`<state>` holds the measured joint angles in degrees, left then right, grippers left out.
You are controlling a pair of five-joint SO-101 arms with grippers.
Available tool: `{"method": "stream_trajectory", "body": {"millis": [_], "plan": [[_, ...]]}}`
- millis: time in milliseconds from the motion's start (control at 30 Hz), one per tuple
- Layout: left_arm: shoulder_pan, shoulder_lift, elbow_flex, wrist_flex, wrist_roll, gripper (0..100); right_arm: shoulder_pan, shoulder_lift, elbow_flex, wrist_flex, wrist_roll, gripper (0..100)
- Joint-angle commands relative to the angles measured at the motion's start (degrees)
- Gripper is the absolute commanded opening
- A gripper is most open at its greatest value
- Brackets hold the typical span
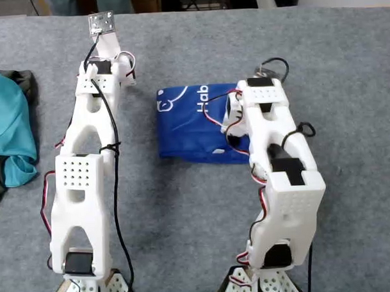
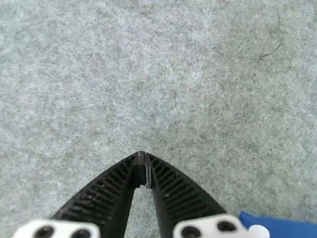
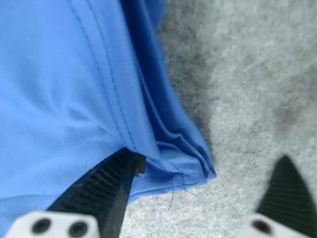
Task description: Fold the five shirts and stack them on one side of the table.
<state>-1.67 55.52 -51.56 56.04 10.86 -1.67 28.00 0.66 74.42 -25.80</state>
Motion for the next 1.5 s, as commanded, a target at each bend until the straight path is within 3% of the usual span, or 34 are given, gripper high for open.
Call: {"method": "stream_trajectory", "body": {"millis": [0, 167, 733, 833, 1133, 1467], "plan": [[0.31, -1.14, -3.21, 0.35, 0.44, 3, -0.44, 0.22, 0.22, -1.76, 3.34, 17.8], [0.31, -1.14, -3.21, 0.35, 0.44, 3, -0.09, 0.22, 0.22, -1.67, 4.66, 3.4], [0.40, -1.14, -3.21, 0.35, 0.35, 3, 0.09, -0.13, 0.22, -1.14, 4.92, 1.4], [0.31, -1.14, -3.21, 0.35, 0.44, 3, 1.32, -0.31, 0.04, -1.14, 8.35, 1.4], [0.31, -1.14, -3.21, 0.35, 0.44, 3, 15.21, -2.86, -11.91, 2.90, 19.25, 1.4], [0.31, -1.14, -3.21, 0.35, 0.44, 3, 30.42, 8.66, -33.01, 3.25, 27.08, 1.4]]}}
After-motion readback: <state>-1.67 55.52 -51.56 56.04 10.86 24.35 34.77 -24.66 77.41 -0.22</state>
